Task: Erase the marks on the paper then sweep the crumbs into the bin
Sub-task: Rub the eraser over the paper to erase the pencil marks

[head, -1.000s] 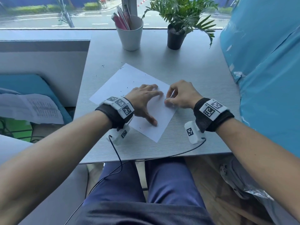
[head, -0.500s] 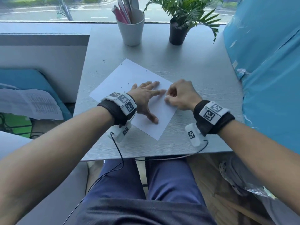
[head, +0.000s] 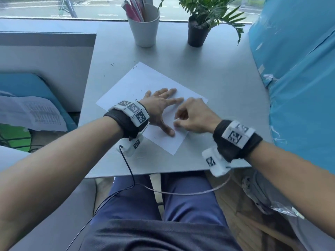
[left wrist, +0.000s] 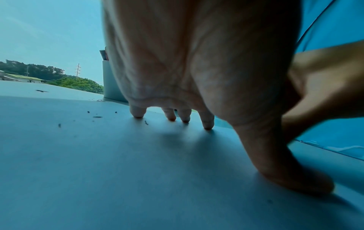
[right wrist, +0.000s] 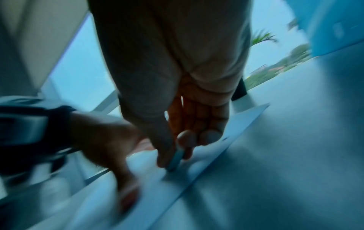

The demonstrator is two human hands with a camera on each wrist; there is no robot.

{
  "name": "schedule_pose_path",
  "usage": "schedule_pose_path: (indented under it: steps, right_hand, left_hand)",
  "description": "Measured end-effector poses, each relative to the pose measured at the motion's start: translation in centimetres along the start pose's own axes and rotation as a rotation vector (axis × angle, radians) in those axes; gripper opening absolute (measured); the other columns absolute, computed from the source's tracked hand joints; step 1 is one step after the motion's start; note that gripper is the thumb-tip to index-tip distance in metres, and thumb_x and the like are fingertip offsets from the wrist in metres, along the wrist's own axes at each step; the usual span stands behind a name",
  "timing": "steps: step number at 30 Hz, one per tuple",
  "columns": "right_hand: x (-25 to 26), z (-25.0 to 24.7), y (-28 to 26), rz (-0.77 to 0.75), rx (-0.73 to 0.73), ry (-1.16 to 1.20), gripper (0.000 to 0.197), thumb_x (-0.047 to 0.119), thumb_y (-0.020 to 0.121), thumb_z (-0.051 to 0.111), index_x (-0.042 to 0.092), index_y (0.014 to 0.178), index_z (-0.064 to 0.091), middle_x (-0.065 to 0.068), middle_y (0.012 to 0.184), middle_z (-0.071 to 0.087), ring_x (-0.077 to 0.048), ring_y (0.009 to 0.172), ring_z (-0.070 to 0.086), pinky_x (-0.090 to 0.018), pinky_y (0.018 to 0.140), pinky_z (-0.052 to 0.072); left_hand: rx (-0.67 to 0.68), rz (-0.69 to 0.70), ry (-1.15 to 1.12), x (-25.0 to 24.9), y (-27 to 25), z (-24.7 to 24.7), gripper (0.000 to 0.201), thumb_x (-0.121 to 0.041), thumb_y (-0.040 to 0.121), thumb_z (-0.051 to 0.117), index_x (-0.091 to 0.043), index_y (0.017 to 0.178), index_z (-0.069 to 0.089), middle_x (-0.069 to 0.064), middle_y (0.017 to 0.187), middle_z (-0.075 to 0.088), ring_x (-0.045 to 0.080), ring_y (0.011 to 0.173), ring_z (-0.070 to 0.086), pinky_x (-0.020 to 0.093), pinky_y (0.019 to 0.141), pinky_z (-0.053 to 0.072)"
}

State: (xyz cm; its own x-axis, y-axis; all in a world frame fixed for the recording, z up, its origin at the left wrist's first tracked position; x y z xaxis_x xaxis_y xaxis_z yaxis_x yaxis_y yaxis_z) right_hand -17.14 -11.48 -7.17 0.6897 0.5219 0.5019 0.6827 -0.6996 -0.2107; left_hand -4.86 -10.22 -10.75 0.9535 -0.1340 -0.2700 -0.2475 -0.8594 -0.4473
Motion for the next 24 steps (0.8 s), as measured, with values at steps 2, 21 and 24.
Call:
schedule_pose_path:
  steps: [2, 21, 24]
  right_hand:
    - [-2.2, -2.3, 1.4, 0.09, -0.085, 0.023, 0.01, 0.022, 0.072, 0.077, 0.015, 0.078, 0.078, 0.002, 0.073, 0.072, -0.009, 0.069, 0.066, -0.007, 0.058, 0.044]
    - [-1.5, -1.6, 0.6, 0.063, -0.043, -0.005, 0.011, 0.023, 0.073, 0.076, 0.015, 0.08, 0.079, -0.002, 0.078, 0.073, -0.012, 0.073, 0.067, -0.023, 0.071, 0.054]
    - [-4.4, -4.3, 2.0, 0.195, -0.189, 0.055, 0.012, 0.022, 0.072, 0.077, 0.012, 0.079, 0.079, -0.001, 0.073, 0.073, -0.01, 0.07, 0.066, -0.02, 0.069, 0.052]
  left_hand:
    - [-0.009, 0.003, -0.006, -0.1, 0.0, 0.0, 0.132, -0.077, 0.051, 0.078, -0.045, 0.155, 0.003, -0.009, 0.165, -0.013, 0.017, 0.151, -0.012, 0.059, 0.119, -0.001]
    - [0.014, -0.005, 0.003, -0.4, -0.1, 0.0, 0.132, -0.075, 0.053, 0.079, -0.045, 0.155, 0.001, -0.009, 0.164, -0.016, 0.017, 0.151, -0.015, 0.06, 0.119, -0.002]
    - [0.007, -0.024, 0.005, -0.5, -0.1, -0.2, 0.132, -0.074, 0.053, 0.08, -0.046, 0.155, 0.001, -0.01, 0.164, -0.016, 0.017, 0.151, -0.014, 0.061, 0.118, -0.002]
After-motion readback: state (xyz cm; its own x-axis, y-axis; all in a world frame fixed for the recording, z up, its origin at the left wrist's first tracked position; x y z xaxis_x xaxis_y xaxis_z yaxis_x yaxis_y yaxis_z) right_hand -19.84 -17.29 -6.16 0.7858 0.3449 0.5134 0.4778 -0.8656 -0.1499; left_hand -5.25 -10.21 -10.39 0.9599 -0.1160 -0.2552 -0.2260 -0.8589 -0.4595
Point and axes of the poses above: each hand's wrist, its own y-axis towards the middle knuckle, its own z-axis out of the palm, x = y × z, the point moved 6 cm from there along y, towards the middle knuckle
